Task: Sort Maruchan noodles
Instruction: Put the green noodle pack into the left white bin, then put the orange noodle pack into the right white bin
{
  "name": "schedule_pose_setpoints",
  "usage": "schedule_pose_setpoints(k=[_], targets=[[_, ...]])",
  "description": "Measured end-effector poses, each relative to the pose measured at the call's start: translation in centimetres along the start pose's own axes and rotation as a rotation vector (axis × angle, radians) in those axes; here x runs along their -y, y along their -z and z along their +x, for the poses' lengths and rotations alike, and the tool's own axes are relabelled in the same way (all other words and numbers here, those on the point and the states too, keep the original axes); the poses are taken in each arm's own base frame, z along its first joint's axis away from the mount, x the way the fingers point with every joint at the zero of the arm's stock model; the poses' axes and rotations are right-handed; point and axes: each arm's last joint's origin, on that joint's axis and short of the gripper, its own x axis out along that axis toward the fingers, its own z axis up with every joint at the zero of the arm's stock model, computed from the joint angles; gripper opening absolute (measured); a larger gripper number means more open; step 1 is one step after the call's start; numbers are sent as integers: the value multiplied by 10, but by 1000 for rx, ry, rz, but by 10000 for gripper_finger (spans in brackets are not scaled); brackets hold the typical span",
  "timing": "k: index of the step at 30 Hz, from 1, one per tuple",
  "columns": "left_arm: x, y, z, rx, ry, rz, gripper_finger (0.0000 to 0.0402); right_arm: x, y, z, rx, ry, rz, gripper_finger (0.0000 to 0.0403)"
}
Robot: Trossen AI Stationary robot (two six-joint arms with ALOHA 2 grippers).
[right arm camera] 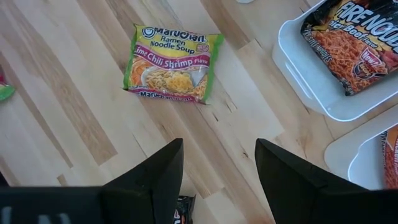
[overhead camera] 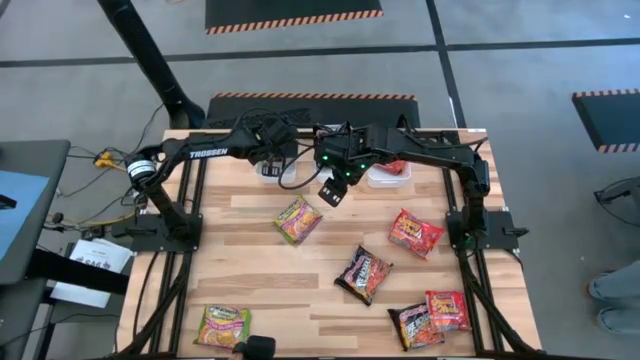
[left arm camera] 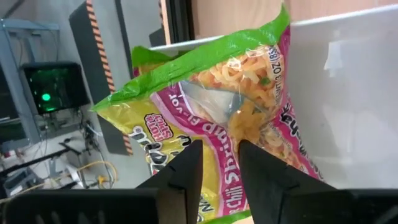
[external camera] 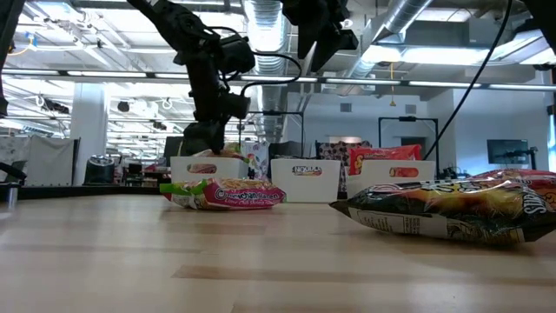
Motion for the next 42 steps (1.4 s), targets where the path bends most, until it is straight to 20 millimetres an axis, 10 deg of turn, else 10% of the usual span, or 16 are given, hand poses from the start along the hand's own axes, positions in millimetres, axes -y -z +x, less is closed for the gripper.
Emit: schedule_pose_setpoints(k=[32, 42], targets=[[-15, -8, -31, 138, 413, -374, 90, 0, 0, 0, -3, 0, 5, 223], [-36, 11, -85, 287, 441, -569, 90, 2, 8, 0, -83, 14, -4, 223]])
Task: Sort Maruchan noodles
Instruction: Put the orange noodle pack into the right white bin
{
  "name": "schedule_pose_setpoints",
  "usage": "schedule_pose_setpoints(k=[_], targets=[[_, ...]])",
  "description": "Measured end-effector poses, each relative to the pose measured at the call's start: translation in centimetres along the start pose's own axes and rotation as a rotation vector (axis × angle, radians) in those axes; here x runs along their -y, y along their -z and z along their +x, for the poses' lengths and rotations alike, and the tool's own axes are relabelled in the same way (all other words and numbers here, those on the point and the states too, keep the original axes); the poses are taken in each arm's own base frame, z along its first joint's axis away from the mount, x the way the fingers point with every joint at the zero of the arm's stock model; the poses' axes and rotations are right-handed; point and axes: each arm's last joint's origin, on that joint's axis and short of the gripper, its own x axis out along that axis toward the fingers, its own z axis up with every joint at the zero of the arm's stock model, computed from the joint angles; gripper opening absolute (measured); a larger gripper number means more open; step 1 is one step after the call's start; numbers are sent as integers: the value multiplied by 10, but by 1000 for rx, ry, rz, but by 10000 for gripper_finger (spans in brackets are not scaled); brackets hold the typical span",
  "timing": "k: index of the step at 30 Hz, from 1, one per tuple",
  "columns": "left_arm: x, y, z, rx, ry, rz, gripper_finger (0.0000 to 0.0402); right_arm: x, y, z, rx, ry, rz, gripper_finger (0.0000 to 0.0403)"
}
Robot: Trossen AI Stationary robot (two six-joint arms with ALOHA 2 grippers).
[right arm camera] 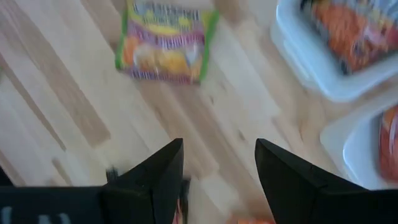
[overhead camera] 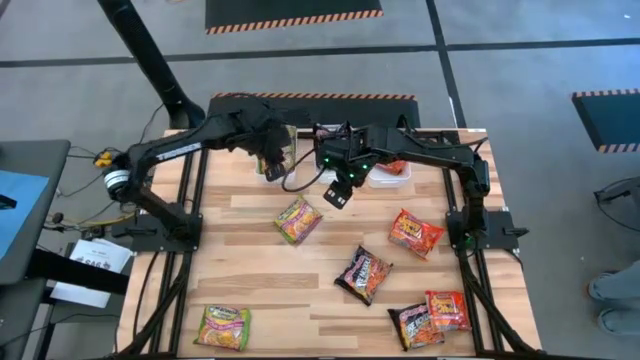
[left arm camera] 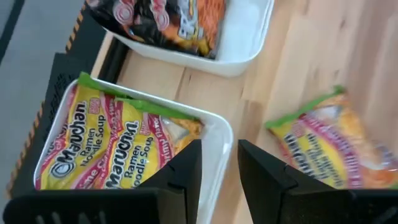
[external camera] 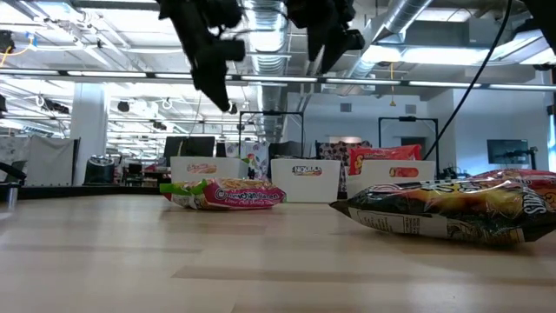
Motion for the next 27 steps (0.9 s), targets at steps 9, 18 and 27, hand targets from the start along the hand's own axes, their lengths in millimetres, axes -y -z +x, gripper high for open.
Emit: schedule_pose_setpoints(k=[9, 18, 27], targets=[[5, 15, -62, 88, 85, -37, 90, -23, 29, 2, -154, 43, -76, 223], [9, 27, -101, 182, 138, -50, 90, -43, 62, 38, -302, 116, -129, 223], [9, 28, -101, 179, 129, -26, 90, -50, 106, 45, -448, 99, -85, 223]])
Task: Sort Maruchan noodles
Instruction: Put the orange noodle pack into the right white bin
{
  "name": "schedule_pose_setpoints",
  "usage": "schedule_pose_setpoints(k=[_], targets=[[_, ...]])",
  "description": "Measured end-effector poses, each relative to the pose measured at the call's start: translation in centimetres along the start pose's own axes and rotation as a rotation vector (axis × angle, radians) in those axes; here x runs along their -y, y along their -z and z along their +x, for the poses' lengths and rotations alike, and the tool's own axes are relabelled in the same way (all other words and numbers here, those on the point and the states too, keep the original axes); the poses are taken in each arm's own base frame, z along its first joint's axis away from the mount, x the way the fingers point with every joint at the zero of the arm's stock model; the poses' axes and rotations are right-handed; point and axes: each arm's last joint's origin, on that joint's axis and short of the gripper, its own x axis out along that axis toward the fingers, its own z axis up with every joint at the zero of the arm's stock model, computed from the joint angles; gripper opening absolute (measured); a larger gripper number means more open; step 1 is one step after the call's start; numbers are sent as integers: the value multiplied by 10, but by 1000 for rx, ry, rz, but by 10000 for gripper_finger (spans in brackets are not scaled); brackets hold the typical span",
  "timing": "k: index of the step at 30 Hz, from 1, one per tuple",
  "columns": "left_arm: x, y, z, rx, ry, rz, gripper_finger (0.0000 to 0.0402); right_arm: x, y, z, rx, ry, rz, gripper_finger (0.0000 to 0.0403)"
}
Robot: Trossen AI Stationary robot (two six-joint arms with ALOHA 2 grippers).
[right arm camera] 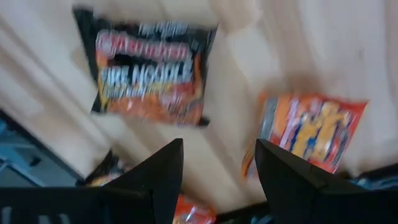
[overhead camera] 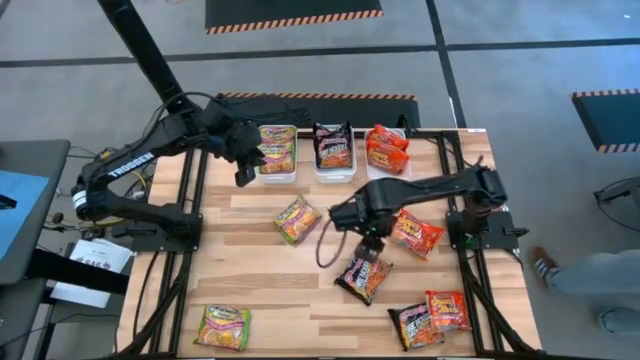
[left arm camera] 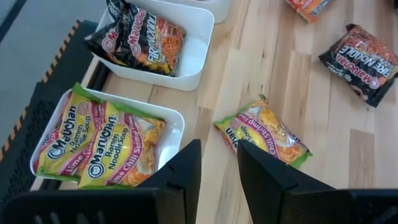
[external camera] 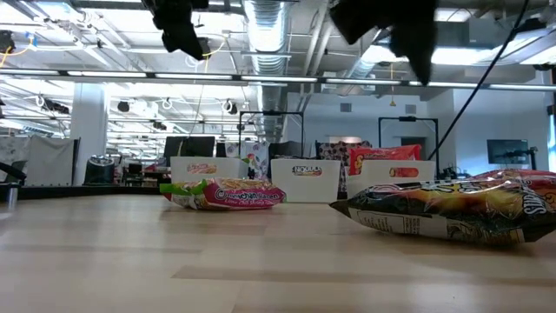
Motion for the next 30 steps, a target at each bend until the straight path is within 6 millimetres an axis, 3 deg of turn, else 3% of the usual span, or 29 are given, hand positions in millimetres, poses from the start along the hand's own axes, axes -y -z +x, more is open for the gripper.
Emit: schedule_pose_setpoints(k=[12, 22, 30], targets=[[1, 5, 1, -50, 6, -45, 90, -5, 85, 13, -131, -94, -25, 223], [1, 5, 1, -51, 5, -109, 90, -10, 132, 18, -201, -110, -46, 223], [1, 5, 1, -51, 3, -191, 90, -14, 154, 33, -221, -96, 281, 228]])
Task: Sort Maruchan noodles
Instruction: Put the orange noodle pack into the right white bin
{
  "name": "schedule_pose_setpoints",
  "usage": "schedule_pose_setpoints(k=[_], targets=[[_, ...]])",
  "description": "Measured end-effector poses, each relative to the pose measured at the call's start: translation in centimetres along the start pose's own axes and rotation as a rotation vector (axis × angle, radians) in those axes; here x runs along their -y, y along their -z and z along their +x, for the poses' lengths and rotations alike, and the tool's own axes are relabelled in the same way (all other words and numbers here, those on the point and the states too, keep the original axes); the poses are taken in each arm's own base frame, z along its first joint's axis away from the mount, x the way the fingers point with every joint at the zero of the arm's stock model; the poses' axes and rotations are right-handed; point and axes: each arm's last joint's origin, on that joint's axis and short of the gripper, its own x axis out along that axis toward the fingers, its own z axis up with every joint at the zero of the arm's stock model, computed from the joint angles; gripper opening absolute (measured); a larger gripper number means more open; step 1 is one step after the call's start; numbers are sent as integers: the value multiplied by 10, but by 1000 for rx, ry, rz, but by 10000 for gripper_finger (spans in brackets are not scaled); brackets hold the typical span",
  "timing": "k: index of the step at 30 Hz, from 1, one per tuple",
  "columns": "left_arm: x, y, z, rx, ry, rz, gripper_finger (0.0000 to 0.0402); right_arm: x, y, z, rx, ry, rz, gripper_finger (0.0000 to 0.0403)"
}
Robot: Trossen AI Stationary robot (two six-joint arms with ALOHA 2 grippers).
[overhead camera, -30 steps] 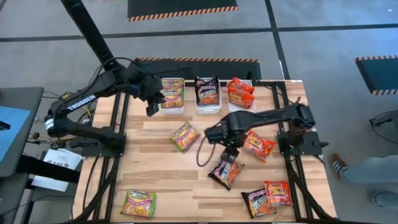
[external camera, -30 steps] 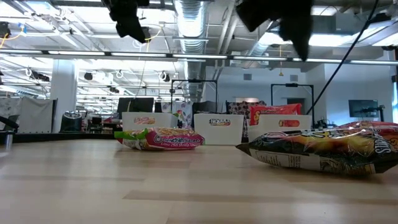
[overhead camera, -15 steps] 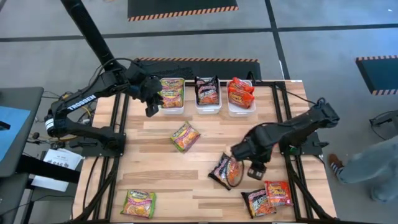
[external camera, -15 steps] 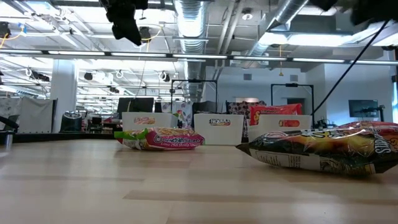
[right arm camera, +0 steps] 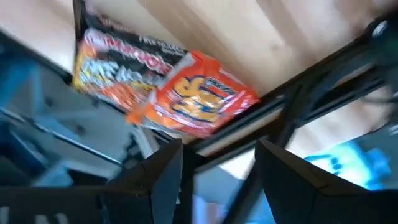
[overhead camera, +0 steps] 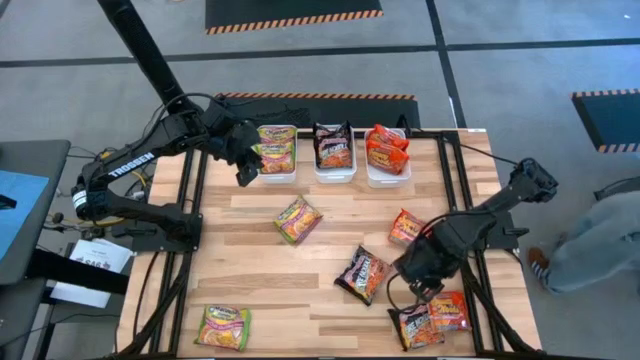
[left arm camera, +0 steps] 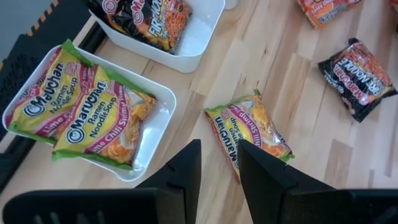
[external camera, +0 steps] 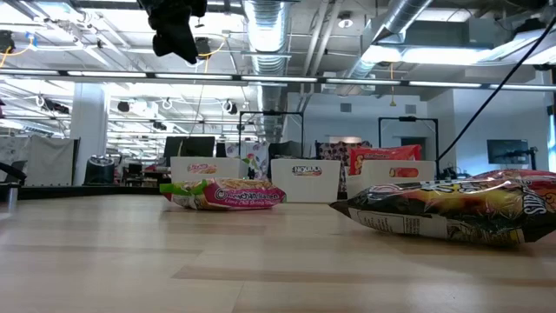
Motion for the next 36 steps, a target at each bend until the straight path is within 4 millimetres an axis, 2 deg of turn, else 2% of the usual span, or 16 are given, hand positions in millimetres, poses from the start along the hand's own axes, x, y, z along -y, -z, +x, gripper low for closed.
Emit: schedule_pose_setpoints(k=[9, 16, 23, 36], targets=[[0, 0, 0, -3, 0, -19, 90, -10, 8, 13, -1, 17, 337, 228], [0, 1, 0, -6, -1, -61, 90, -19, 15, 16, 72, -54, 443, 228], [0, 2, 0, -26, -1, -31, 90, -20, 20, 19, 81, -61, 567, 228], [0, 3, 0, -33, 0, 63, 90, -19, 17, 19, 205, -88, 618, 228]])
